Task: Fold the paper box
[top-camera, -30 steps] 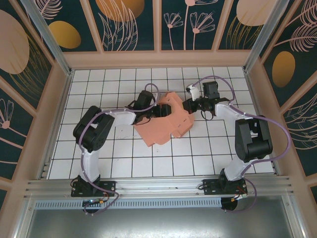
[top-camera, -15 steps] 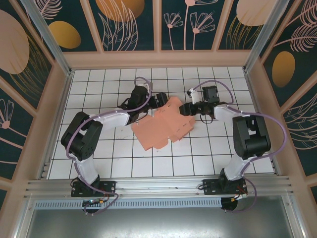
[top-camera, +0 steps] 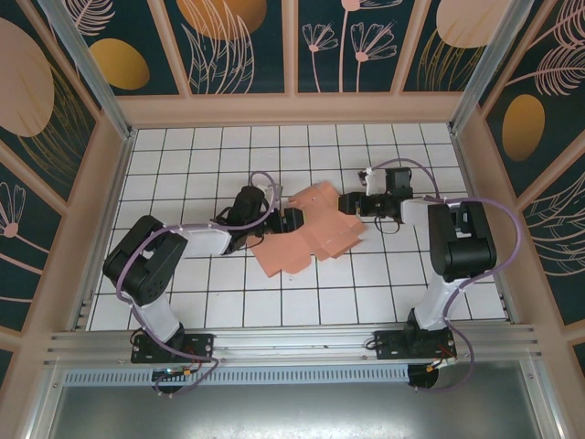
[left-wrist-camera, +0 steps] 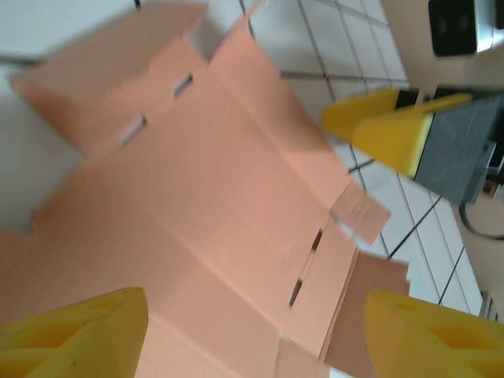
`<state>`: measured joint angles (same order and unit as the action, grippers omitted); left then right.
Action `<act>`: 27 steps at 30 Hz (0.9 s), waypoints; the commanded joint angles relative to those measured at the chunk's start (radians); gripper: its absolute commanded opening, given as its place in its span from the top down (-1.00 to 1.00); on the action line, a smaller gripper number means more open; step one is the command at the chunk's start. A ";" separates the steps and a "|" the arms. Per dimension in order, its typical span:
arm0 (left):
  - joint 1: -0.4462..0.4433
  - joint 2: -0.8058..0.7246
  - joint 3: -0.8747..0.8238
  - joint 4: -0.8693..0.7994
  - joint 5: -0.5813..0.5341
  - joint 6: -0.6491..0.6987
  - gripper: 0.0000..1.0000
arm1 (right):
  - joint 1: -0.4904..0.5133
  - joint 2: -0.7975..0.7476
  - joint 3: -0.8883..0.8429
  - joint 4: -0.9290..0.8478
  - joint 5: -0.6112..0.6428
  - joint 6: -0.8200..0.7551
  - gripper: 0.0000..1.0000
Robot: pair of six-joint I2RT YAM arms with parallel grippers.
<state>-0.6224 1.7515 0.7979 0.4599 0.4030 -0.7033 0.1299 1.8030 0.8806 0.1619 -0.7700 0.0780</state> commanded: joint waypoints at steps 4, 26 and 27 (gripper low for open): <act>-0.030 0.077 -0.020 -0.004 0.010 -0.003 0.17 | -0.017 0.061 0.019 -0.028 0.012 0.050 -0.27; -0.030 0.230 0.007 -0.125 -0.119 -0.031 0.29 | -0.053 -0.127 -0.177 0.238 -0.041 0.175 -0.22; -0.030 0.228 0.005 -0.122 -0.118 -0.033 0.30 | -0.064 -0.142 -0.193 0.256 0.000 0.188 -0.25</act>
<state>-0.6548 1.9114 0.8494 0.4637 0.3302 -0.7162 0.0933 1.7390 0.7265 0.2970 -0.8429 0.1940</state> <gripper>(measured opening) 0.351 0.620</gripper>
